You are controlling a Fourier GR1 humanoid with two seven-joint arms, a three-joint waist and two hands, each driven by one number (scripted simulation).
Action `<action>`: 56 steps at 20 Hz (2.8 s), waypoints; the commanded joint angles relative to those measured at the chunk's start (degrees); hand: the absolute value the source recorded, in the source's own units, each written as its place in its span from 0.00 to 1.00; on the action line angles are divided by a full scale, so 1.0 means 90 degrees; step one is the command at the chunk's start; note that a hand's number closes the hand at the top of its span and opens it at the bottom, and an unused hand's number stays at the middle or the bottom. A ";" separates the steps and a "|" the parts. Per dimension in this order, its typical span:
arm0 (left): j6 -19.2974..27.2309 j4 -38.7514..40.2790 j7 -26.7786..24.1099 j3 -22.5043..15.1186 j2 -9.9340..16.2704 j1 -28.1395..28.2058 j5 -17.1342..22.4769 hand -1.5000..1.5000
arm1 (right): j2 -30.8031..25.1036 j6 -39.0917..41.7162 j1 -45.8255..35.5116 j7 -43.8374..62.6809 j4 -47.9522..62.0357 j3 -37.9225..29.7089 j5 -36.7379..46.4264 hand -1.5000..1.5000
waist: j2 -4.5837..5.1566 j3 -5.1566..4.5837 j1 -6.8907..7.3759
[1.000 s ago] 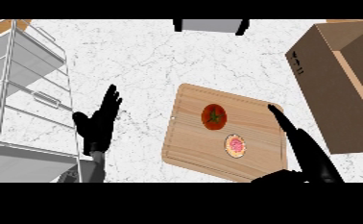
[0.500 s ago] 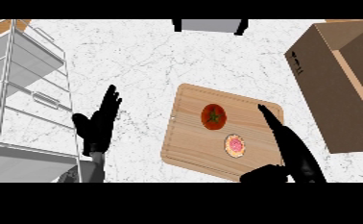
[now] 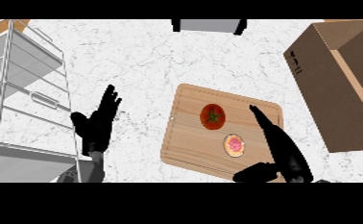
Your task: Pick the cupcake from the cutting board and place it in the cardboard box
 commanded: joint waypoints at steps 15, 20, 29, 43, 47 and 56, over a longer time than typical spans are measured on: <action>-0.0285 -0.0983 0.0444 0.0289 0.0510 -0.0481 0.0144 0.50 | 0.0590 -0.0034 -0.0233 -0.0517 0.1043 0.0052 0.0262 0.00 | -0.0178 0.0334 0.0068; -0.0107 -0.1010 0.0443 0.0245 0.0389 -0.0549 0.0060 0.50 | 0.0353 0.0111 -0.0409 -0.0663 0.1039 0.0181 0.0639 1.00 | -0.0209 0.0329 0.0041; -0.0177 -0.0871 0.0390 0.0238 0.0354 -0.0626 0.0007 0.50 | 0.0534 0.0029 -0.0807 -0.0513 0.1285 0.0675 0.1701 1.00 | -0.0201 0.0317 0.0066; -0.0288 -0.0572 0.0117 0.0290 0.0325 -0.0578 0.0005 0.50 | 0.1246 0.0831 -0.2937 0.0134 0.1831 0.1406 0.3531 1.00 | -0.0237 0.0317 0.0107; -0.0150 -0.0689 0.0292 0.0337 0.0210 -0.0657 -0.0001 0.50 | 0.1272 0.1172 -0.3380 0.0344 0.1322 0.1243 0.3556 1.00 | -0.0291 0.0322 0.0029; -0.0167 -0.0560 -0.0015 0.0469 0.0196 -0.0377 -0.0118 0.50 | 0.1148 0.0547 -0.3884 0.1824 0.0531 -0.0253 0.4156 1.00 | -0.0323 0.0325 -0.0212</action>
